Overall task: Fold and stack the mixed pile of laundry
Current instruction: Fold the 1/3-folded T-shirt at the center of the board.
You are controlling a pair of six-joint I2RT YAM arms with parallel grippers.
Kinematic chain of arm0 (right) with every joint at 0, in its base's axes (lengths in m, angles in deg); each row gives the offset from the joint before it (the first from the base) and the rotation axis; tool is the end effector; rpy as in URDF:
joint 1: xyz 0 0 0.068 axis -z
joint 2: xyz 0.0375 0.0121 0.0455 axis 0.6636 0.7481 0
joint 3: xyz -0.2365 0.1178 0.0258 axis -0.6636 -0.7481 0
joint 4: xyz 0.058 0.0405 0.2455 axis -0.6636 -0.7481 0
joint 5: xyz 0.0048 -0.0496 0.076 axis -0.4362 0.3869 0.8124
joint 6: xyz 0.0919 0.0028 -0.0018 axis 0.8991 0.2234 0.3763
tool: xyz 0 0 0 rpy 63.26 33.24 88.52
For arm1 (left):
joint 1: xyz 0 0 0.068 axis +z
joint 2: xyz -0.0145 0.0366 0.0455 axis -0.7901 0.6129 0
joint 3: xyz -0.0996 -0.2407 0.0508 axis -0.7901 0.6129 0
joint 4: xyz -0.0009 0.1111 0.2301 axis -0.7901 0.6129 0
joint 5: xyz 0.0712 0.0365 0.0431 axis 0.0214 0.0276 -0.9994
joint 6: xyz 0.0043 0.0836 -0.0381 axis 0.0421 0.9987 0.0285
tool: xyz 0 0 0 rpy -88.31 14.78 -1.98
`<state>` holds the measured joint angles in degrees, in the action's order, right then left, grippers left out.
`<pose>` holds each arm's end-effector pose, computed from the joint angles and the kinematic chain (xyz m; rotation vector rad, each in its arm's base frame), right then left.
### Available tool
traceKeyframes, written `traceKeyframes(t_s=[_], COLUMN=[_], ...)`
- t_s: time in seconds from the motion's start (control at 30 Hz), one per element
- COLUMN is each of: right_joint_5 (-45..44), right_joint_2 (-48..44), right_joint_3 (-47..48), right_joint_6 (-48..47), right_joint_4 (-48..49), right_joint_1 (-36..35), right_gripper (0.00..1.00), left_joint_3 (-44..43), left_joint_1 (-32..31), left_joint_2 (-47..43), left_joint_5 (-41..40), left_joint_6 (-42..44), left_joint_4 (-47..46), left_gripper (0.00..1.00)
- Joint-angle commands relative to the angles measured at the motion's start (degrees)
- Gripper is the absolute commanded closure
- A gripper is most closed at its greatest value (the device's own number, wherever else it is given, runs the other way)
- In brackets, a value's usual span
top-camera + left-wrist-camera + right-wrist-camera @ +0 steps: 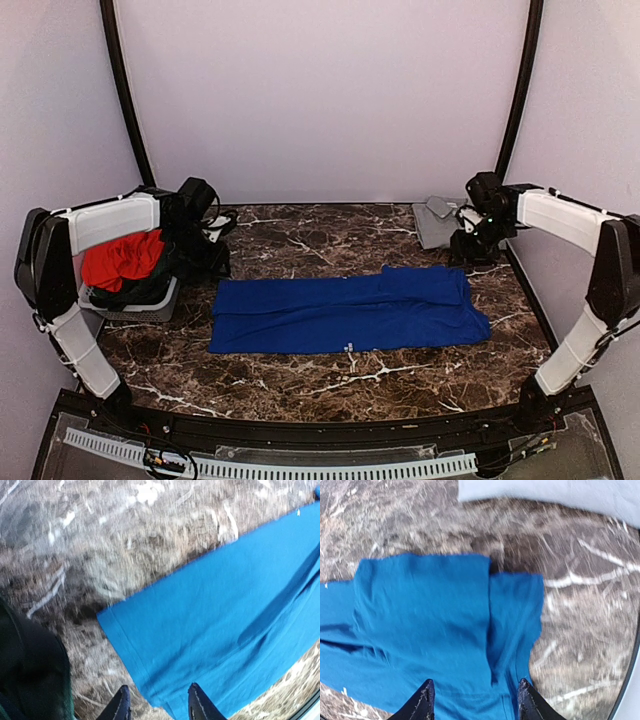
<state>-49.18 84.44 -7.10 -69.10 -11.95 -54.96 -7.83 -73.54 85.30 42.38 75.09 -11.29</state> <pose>0.3160 0.0761 0.2018 -0.0036 2.7642 0.1399 0.3331 -0.1410 0.1925 0.5624 2.6476 -0.2725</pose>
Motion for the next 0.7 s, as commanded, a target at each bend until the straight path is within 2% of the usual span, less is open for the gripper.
traceKeyframes(t_s=[0.0, 0.13, 0.37, 0.53, 0.67], right_joint_5=[2.26, 4.02, 4.79, 3.11, 4.20], right_joint_2=[7.43, 11.90, 12.17, 10.14, 5.99], right_joint_3=[3.89, 4.95, 0.38, -2.64, -2.12], right_joint_6=[-1.24, -1.56, -2.64, -3.07, -2.85], right_joint_4=[2.73, 4.19, 4.39, 2.56, 1.05], right_joint_1=[0.48, 0.56, 0.39, -0.06, -0.06], right_gripper=[0.48, 0.54, 0.61, 0.59, 0.53], left_joint_3=[-3.33, -2.39, 0.78, 1.74, 0.97], left_joint_1=[0.27, 0.17, -0.38, -1.83, -3.00], left_joint_2=[4.44, 5.39, 4.52, 3.74, 2.80], left_joint_5=[2.44, 3.66, 2.84, 2.56, 2.71], left_joint_6=[-0.77, -0.79, -0.77, -0.78, -0.52], left_joint_4=[0.90, -0.40, -1.14, -2.19, -3.04], left_gripper=[0.62, 0.62, 0.62, 0.61, 0.61])
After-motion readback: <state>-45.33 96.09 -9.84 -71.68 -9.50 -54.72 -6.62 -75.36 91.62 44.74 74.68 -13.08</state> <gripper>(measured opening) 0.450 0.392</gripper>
